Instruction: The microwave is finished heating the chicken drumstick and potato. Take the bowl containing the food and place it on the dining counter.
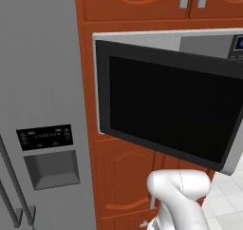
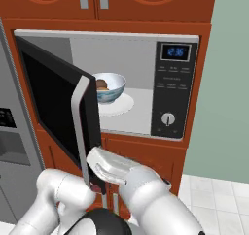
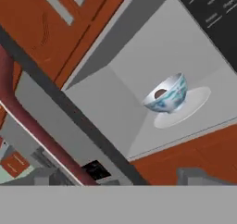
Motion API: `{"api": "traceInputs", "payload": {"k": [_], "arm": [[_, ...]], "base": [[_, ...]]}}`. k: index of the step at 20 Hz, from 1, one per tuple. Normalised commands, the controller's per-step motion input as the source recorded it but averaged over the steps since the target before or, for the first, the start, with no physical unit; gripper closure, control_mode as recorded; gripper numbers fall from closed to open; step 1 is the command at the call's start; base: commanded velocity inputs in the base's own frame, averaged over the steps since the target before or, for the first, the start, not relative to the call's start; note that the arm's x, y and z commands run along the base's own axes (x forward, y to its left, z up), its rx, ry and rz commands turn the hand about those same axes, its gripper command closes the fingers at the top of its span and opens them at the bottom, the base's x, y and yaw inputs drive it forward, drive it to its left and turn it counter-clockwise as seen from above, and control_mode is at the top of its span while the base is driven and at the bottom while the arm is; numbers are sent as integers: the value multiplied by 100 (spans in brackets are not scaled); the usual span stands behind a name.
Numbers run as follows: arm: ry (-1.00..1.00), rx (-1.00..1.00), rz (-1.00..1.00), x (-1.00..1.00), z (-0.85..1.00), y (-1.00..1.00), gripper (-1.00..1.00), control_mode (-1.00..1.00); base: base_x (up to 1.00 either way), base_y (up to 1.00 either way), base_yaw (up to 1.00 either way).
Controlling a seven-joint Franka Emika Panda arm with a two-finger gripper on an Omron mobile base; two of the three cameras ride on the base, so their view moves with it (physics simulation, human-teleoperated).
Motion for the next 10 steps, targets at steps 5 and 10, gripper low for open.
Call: {"api": "traceInputs", "payload": {"k": [5, 10], "arm": [[41, 40, 1, 59, -12, -8, -100, -100], [28, 19, 0, 77, -21, -8, -100, -100]], "base": [[0, 0, 0], [0, 0, 0]]}}
